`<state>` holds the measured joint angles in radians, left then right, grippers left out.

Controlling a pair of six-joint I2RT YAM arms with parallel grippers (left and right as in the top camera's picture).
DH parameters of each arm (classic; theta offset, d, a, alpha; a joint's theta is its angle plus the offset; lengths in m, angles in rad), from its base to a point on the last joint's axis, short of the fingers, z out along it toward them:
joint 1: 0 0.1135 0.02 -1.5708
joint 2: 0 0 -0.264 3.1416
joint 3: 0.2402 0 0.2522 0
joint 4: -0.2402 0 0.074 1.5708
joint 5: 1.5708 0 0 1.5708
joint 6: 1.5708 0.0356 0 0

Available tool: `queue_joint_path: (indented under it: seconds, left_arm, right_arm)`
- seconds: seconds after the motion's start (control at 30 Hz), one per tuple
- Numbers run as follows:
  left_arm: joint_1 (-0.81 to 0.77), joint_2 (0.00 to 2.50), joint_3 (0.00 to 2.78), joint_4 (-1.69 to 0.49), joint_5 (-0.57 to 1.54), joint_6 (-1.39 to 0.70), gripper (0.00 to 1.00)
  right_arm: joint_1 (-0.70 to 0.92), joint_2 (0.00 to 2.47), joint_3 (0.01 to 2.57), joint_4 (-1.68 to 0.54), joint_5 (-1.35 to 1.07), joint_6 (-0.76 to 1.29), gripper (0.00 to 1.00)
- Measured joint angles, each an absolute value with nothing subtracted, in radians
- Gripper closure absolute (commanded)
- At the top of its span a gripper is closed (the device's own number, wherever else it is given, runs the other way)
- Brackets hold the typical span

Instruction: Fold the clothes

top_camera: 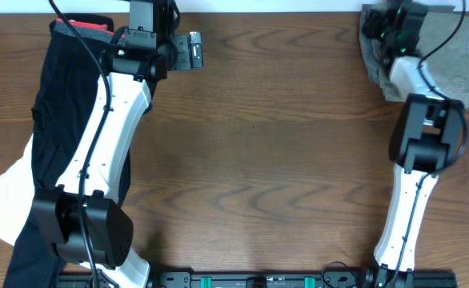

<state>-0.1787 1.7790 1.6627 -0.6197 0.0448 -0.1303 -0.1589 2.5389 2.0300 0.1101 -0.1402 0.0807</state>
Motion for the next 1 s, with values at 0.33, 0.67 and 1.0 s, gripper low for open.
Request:
queue_joint_path:
  seconds: [0.33,0.67,1.0]
  left_arm:
    - [-0.179,1.779,1.663,-0.622,0.045,-0.131,0.02]
    - [-0.179,1.779,1.663,-0.624,0.045,-0.131,0.02]
    - [-0.179,1.779,1.663,-0.624,0.045,-0.131,0.02]
  right_arm:
    - [-0.159,2.021,2.053,-0.341,-0.253,0.068,0.01]
    - [-0.136,1.786,2.061,-0.605,-0.536,0.075,0.01]
    - [-0.082,1.772,2.061,-0.636,-0.822,0.217,0.01]
